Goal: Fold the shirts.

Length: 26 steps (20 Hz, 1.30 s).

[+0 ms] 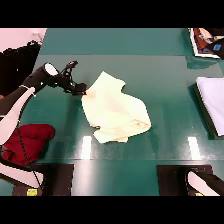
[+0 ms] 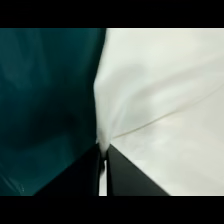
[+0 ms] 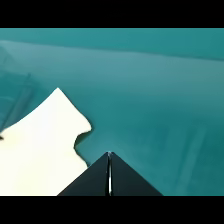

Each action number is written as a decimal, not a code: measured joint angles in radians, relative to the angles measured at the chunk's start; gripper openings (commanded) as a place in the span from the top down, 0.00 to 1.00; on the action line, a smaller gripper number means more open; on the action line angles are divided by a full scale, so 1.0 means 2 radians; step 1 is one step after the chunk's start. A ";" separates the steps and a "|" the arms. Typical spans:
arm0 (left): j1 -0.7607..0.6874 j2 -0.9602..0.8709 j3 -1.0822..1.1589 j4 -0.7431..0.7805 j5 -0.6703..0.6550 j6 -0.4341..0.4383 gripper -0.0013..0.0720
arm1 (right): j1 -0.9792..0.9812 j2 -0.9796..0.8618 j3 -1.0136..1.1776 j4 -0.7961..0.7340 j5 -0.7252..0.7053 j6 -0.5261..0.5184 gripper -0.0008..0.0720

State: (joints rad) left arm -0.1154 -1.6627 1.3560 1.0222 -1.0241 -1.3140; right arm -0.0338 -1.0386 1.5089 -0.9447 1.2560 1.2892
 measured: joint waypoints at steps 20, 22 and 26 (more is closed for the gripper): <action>0.024 0.038 0.093 0.006 -0.049 0.003 0.95 | 0.193 -0.291 -0.139 0.019 -0.098 -0.012 0.89; 0.024 0.038 0.093 0.006 -0.049 0.003 0.95 | 0.202 -0.308 -0.112 0.018 -0.098 -0.013 0.97; 0.024 0.057 0.097 0.008 -0.050 0.003 0.95 | 0.200 -0.306 -0.066 0.014 -0.098 -0.014 0.97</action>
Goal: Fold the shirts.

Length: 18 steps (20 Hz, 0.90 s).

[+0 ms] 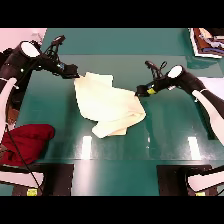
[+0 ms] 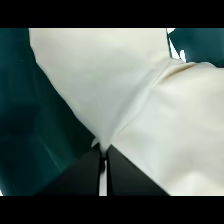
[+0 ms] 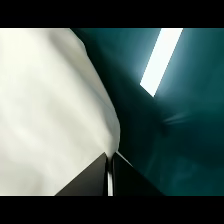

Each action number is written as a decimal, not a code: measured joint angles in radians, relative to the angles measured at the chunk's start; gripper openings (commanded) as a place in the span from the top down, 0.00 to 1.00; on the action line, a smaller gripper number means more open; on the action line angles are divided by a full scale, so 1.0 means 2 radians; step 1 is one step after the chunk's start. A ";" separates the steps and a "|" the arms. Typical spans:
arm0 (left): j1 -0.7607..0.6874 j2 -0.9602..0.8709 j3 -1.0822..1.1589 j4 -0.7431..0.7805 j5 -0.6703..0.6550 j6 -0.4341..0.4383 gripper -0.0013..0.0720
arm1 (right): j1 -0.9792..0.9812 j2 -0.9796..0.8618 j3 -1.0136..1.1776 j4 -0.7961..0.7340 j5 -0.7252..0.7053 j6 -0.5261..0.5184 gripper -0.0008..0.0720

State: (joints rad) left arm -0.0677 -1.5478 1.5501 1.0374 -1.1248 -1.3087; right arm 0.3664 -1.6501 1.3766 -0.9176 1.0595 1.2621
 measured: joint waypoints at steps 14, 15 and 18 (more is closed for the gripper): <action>0.000 0.311 0.183 -0.014 0.013 -0.001 0.95 | -0.044 0.288 0.196 -0.055 0.053 -0.004 0.97; 0.000 0.323 0.192 -0.015 0.014 -0.003 0.95 | -0.042 0.308 0.201 -0.066 0.054 -0.004 0.97; 0.000 0.345 0.218 -0.020 0.014 -0.015 0.95 | -0.040 0.356 0.207 -0.091 0.059 0.006 0.97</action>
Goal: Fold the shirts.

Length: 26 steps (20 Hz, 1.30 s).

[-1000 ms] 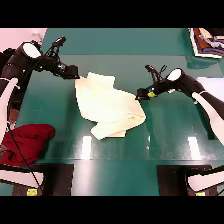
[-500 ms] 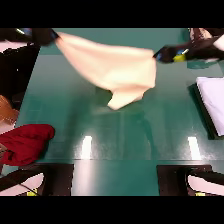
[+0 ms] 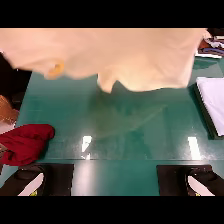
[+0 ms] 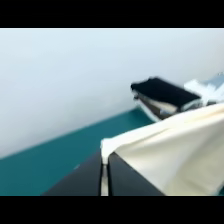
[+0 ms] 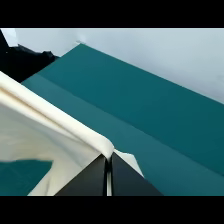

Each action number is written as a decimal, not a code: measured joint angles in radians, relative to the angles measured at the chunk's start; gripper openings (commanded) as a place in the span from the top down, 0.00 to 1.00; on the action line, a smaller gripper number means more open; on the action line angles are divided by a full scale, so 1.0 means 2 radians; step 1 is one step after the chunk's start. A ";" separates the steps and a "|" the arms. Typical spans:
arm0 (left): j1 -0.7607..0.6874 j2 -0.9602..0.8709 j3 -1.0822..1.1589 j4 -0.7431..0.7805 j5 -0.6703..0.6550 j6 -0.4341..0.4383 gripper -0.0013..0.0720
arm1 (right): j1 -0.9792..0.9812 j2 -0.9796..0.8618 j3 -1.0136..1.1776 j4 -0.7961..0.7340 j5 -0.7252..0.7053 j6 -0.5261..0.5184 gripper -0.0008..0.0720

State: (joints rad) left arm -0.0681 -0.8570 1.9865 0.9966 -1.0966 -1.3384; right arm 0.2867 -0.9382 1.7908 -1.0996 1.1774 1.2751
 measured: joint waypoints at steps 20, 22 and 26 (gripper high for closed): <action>0.001 -0.384 -0.151 0.126 -0.022 -0.011 0.95 | 0.080 -0.385 0.004 -0.063 0.010 0.094 0.97; 0.001 -0.406 -0.154 0.126 -0.014 -0.011 0.95 | 0.085 -0.411 0.004 -0.063 -0.005 0.095 0.97; 0.001 -0.423 -0.153 0.127 -0.008 -0.017 0.18 | 0.085 -0.431 0.004 -0.062 -0.018 0.095 0.47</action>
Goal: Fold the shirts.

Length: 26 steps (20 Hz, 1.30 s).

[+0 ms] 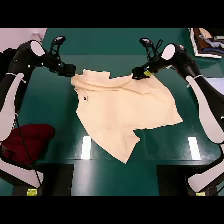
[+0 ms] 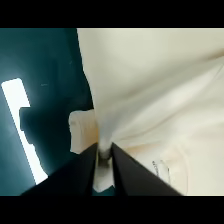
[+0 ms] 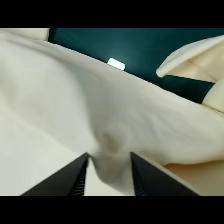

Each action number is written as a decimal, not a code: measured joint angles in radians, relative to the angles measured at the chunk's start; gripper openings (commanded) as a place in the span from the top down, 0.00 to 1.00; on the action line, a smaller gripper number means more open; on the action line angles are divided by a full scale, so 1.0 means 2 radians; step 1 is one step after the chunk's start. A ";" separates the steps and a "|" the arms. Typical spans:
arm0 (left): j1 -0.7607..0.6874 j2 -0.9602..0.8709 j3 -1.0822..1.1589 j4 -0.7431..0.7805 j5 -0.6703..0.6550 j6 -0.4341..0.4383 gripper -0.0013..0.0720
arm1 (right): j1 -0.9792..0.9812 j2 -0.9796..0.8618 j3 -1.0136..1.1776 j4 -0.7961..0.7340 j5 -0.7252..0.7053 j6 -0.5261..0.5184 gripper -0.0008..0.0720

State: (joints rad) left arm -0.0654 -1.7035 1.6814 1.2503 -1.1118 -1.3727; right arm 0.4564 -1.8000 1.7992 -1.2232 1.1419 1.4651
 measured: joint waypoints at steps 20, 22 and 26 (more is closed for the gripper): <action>-0.069 0.316 -0.497 -0.110 0.007 -0.091 0.26 | -0.147 0.292 -0.266 0.111 0.043 -0.059 0.49; -0.102 0.330 -0.540 -0.142 0.034 -0.099 0.26 | -0.150 0.314 -0.291 0.113 0.029 -0.060 0.49; -0.174 0.339 -0.580 -0.186 0.102 -0.120 0.26 | -0.152 0.339 -0.314 0.117 0.014 -0.061 0.49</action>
State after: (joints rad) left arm -0.4129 -1.0248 0.5213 0.8780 -0.9073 -1.6135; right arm 0.1520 -1.1229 1.1709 -0.9894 1.1694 1.3430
